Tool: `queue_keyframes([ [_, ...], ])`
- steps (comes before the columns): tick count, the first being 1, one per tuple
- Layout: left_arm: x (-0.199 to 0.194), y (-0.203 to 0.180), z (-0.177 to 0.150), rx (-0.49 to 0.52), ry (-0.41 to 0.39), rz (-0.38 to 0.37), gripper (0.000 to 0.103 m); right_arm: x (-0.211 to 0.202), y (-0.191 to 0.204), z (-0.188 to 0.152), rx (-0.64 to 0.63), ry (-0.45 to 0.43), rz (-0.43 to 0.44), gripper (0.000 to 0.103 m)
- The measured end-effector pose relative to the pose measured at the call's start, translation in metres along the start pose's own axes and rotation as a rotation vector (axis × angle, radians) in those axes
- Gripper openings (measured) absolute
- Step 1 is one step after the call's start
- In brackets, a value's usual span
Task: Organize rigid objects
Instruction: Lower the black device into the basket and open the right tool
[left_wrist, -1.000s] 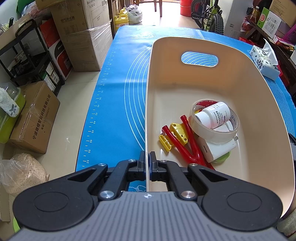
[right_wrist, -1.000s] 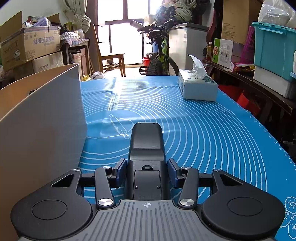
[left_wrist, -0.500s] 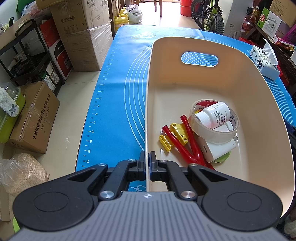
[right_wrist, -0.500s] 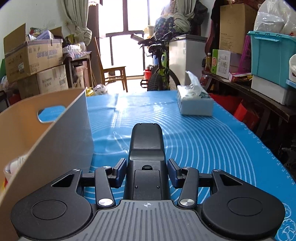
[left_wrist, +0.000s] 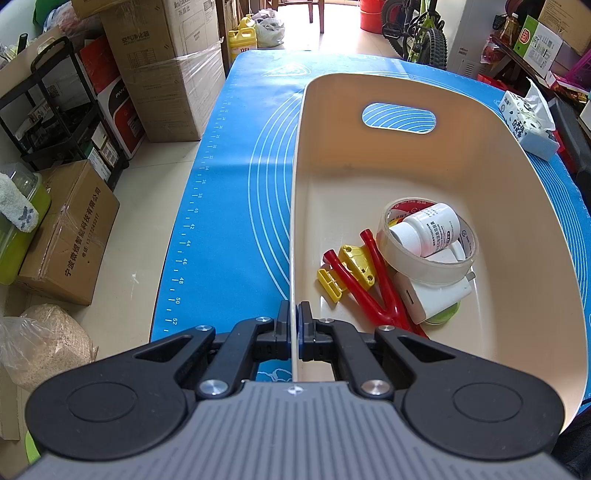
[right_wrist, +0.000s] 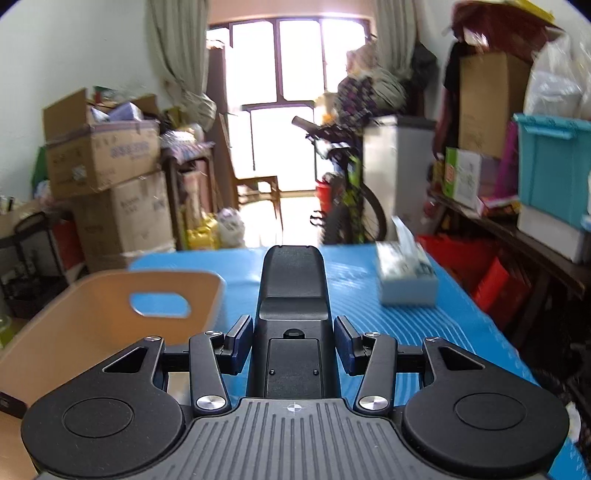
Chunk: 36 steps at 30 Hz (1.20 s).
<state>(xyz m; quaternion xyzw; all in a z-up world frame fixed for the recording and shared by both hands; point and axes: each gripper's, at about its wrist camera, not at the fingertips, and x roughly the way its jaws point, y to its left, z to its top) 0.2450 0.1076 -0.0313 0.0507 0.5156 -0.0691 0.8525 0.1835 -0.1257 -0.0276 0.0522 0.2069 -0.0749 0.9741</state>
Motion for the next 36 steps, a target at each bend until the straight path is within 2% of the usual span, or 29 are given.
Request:
queue_keyframes([
  [8, 0.0, 0.0, 0.0, 0.0, 0.0, 0.0, 0.004, -0.006, 0.038, 0.026, -0.059, -0.003, 0.094, 0.054],
  [16, 0.0, 0.0, 0.0, 0.0, 0.0, 0.0, 0.004, 0.009, 0.082, 0.019, -0.138, 0.075, 0.187, 0.054],
  [27, 0.001, 0.0, 0.0, 0.001, 0.0, 0.002, 0.004, 0.038, 0.121, -0.001, -0.221, 0.268, 0.262, 0.054],
  [31, 0.001, -0.002, 0.0, 0.002, 0.0, 0.003, 0.004, 0.043, 0.13, -0.004, -0.263, 0.328, 0.264, 0.054],
  [36, 0.001, -0.002, 0.0, 0.003, 0.0, 0.003, 0.004, 0.054, 0.133, -0.007, -0.248, 0.436, 0.266, 0.054],
])
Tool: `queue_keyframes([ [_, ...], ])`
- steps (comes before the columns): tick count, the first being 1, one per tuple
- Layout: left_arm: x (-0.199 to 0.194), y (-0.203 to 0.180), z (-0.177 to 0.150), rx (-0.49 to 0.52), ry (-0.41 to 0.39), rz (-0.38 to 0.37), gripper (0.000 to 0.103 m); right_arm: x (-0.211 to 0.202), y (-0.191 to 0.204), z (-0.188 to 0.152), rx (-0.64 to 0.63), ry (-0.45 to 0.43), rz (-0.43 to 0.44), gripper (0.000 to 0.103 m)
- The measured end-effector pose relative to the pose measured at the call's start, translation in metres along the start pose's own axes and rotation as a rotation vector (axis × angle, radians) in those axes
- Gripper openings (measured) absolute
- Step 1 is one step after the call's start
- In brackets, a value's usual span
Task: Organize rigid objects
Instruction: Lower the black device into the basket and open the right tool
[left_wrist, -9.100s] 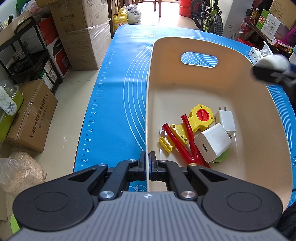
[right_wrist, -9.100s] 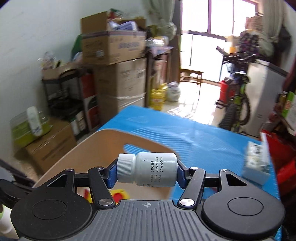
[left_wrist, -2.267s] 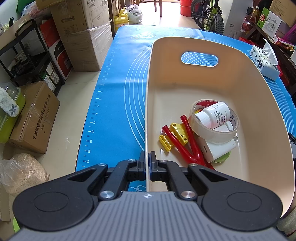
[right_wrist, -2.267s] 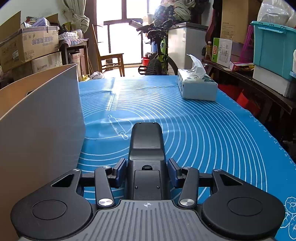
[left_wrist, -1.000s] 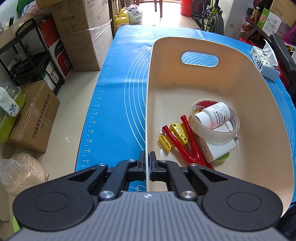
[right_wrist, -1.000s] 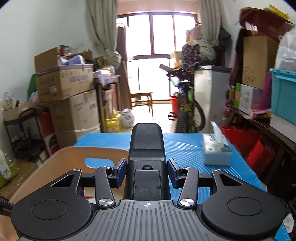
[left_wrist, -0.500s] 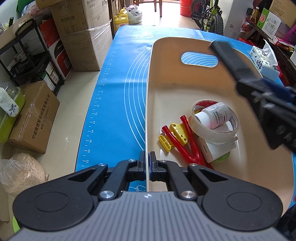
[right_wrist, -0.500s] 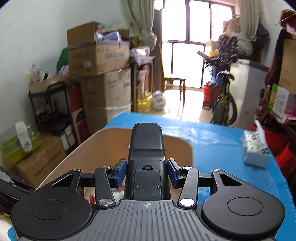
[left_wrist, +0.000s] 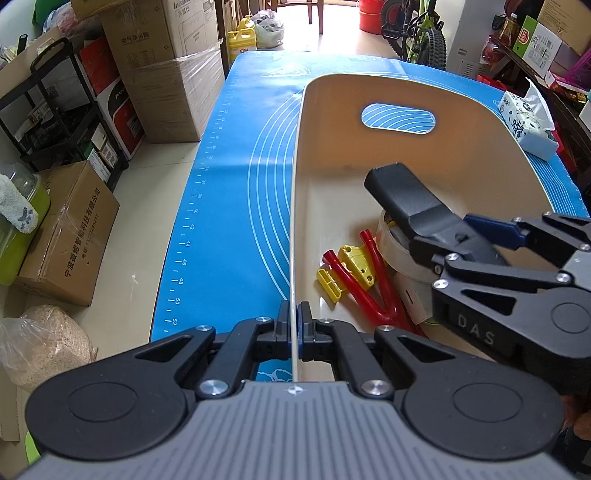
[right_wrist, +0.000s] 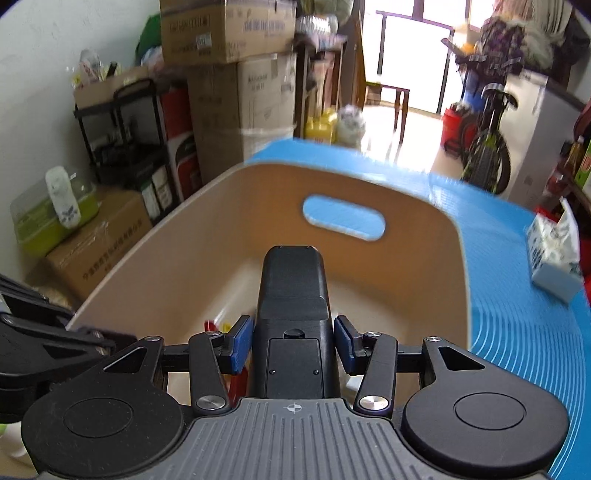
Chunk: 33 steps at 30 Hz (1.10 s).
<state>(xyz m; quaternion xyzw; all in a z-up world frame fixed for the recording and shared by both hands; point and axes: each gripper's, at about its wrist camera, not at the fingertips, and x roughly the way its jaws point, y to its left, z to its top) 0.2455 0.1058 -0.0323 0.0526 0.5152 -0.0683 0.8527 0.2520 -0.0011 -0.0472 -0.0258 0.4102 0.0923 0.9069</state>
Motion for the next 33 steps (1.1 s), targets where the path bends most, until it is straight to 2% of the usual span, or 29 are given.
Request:
queue_keyframes([
  [5, 0.0, 0.0, 0.0, -0.001, 0.0, 0.0, 0.004, 0.001, 0.001, -0.001, -0.022, 0.018, -0.011, 0.055],
  [10, 0.0, -0.001, 0.0, -0.002, 0.001, 0.0, 0.004, -0.005, -0.001, -0.004, -0.006, -0.011, 0.002, 0.068],
  [12, 0.0, -0.001, 0.0, -0.003, 0.001, -0.001, 0.004, -0.01, -0.004, -0.003, 0.01, -0.033, -0.002, 0.079],
  [17, -0.001, -0.003, 0.001, 0.001, 0.001, 0.006, 0.005, -0.02, -0.011, -0.003, 0.041, -0.054, -0.007, 0.084],
  [19, -0.004, -0.005, 0.0, 0.015, -0.01, 0.017, 0.007, -0.026, -0.013, -0.004, 0.046, -0.069, -0.012, 0.089],
  [21, -0.008, -0.006, 0.0, 0.022, -0.028, 0.023, 0.022, -0.033, -0.014, -0.004, 0.048, -0.086, -0.016, 0.095],
  [22, -0.011, -0.006, 0.0, 0.02, -0.04, 0.036, 0.041, -0.036, -0.015, -0.005, 0.047, -0.092, -0.018, 0.096],
  [23, -0.014, -0.006, 0.0, 0.019, -0.054, 0.047, 0.055, -0.04, -0.016, -0.004, 0.048, -0.097, -0.03, 0.095],
  [25, -0.019, -0.005, 0.001, 0.009, -0.079, 0.036, 0.066, -0.05, -0.02, -0.005, 0.053, -0.114, -0.038, 0.096],
  [27, -0.026, -0.006, 0.001, -0.003, -0.102, 0.024, 0.071, -0.059, -0.025, -0.006, 0.066, -0.128, -0.05, 0.101],
  [33, -0.044, -0.015, 0.001, -0.007, -0.131, 0.043, 0.072, -0.085, -0.033, -0.009, 0.073, -0.154, -0.081, 0.101],
])
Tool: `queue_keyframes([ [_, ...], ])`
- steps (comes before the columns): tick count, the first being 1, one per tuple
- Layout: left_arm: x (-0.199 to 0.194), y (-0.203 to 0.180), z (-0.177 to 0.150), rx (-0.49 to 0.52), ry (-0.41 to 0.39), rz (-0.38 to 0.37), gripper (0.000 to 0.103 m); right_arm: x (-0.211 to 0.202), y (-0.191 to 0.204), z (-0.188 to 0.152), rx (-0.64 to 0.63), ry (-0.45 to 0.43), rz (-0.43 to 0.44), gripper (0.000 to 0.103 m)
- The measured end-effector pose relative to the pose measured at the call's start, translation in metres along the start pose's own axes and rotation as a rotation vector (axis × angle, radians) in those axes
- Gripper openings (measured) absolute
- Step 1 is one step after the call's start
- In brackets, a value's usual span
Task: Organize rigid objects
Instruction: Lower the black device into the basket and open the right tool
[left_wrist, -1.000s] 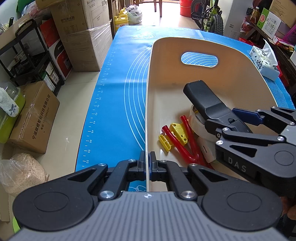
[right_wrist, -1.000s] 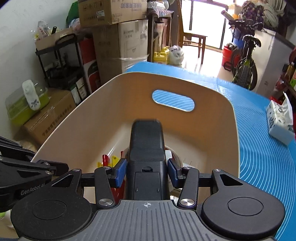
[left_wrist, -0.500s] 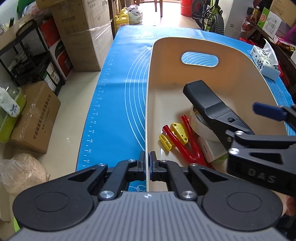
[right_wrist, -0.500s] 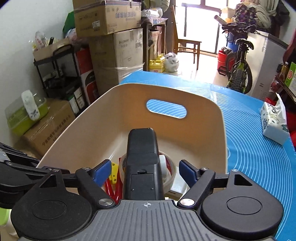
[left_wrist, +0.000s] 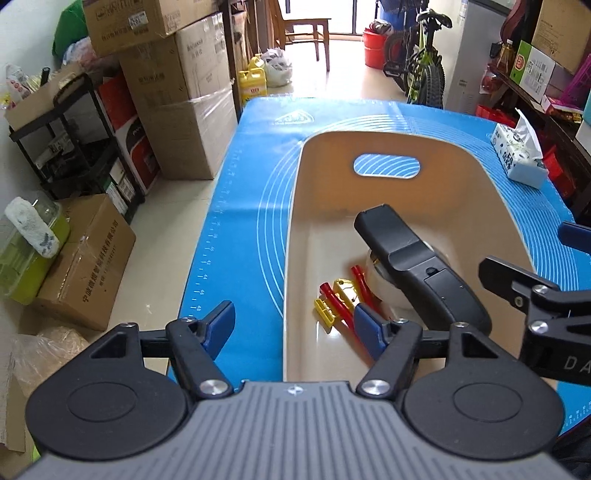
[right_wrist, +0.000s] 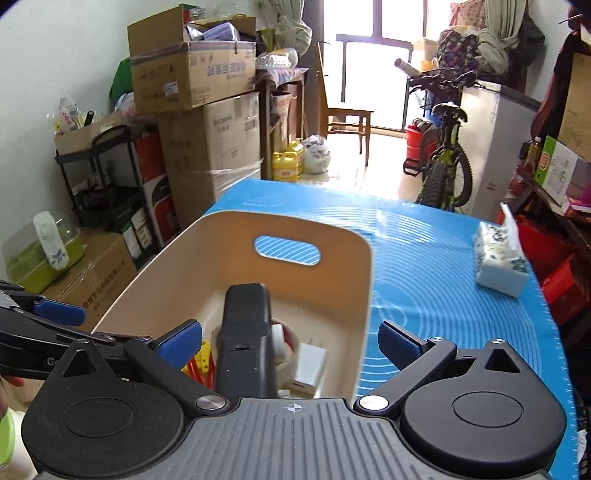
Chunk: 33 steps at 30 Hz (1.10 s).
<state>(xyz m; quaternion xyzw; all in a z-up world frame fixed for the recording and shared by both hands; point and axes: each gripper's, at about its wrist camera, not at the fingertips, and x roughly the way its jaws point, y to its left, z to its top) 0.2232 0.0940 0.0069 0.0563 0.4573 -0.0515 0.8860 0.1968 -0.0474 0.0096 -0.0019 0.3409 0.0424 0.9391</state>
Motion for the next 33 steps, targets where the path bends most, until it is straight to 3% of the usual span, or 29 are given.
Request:
queue_keyframes([
  [4, -0.016, -0.002, -0.002, -0.039, -0.007, -0.016, 0.072, -0.015, -0.01, -0.001, 0.013, -0.009, -0.006, 0.101],
  [17, -0.065, -0.04, -0.031, 0.029, -0.033, 0.032, 0.072, -0.076, -0.038, -0.016, 0.059, -0.027, -0.014, 0.101],
  [33, -0.123, -0.091, -0.076, 0.017, -0.106, 0.04, 0.072, -0.157, -0.072, -0.064, 0.071, -0.045, -0.021, 0.101],
])
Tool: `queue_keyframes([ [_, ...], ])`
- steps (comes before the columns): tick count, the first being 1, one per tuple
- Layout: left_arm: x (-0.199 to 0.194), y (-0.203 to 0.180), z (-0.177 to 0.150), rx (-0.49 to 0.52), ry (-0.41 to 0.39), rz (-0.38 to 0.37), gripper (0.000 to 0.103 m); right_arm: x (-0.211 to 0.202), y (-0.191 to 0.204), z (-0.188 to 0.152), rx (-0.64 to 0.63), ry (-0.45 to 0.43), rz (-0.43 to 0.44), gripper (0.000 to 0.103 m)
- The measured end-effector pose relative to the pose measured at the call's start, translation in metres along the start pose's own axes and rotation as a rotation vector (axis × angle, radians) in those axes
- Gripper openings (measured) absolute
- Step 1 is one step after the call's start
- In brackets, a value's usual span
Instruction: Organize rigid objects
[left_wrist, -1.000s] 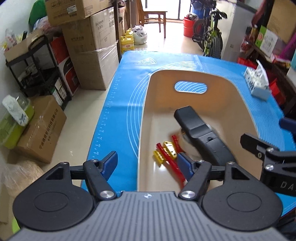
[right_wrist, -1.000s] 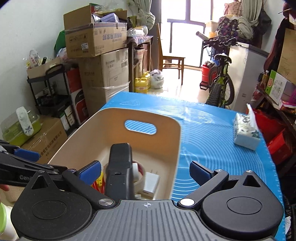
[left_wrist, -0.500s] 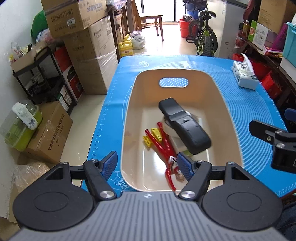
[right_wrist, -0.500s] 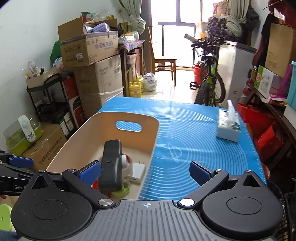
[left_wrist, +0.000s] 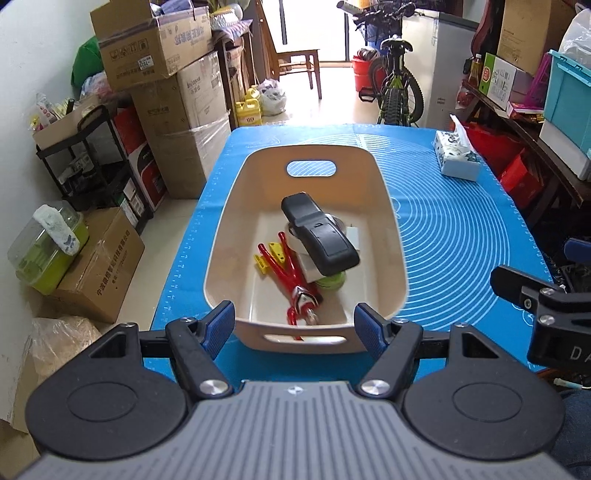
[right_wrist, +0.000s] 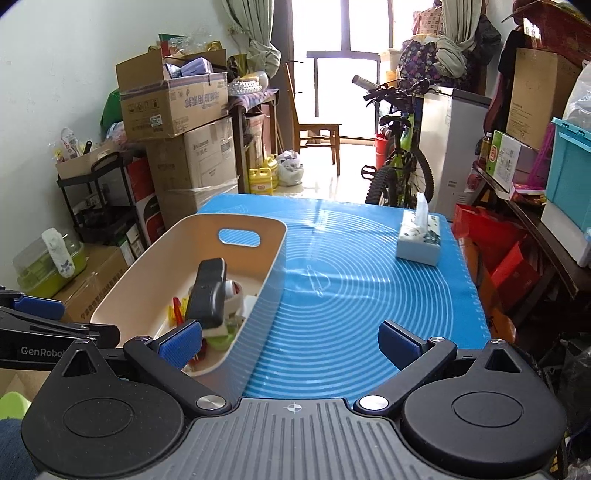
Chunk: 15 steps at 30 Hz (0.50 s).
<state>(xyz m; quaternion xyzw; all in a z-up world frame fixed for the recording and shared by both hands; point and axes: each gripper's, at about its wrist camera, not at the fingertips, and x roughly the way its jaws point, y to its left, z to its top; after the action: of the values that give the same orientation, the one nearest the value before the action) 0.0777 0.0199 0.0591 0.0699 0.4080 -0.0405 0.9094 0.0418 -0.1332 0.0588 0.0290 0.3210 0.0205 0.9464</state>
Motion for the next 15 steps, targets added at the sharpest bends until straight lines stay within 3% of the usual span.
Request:
queue_keyframes([
  [15, -0.033, -0.033, -0.05, 0.001, -0.075, -0.011, 0.072, -0.052, -0.025, -0.06, 0.021, -0.026, -0.026, 0.101],
])
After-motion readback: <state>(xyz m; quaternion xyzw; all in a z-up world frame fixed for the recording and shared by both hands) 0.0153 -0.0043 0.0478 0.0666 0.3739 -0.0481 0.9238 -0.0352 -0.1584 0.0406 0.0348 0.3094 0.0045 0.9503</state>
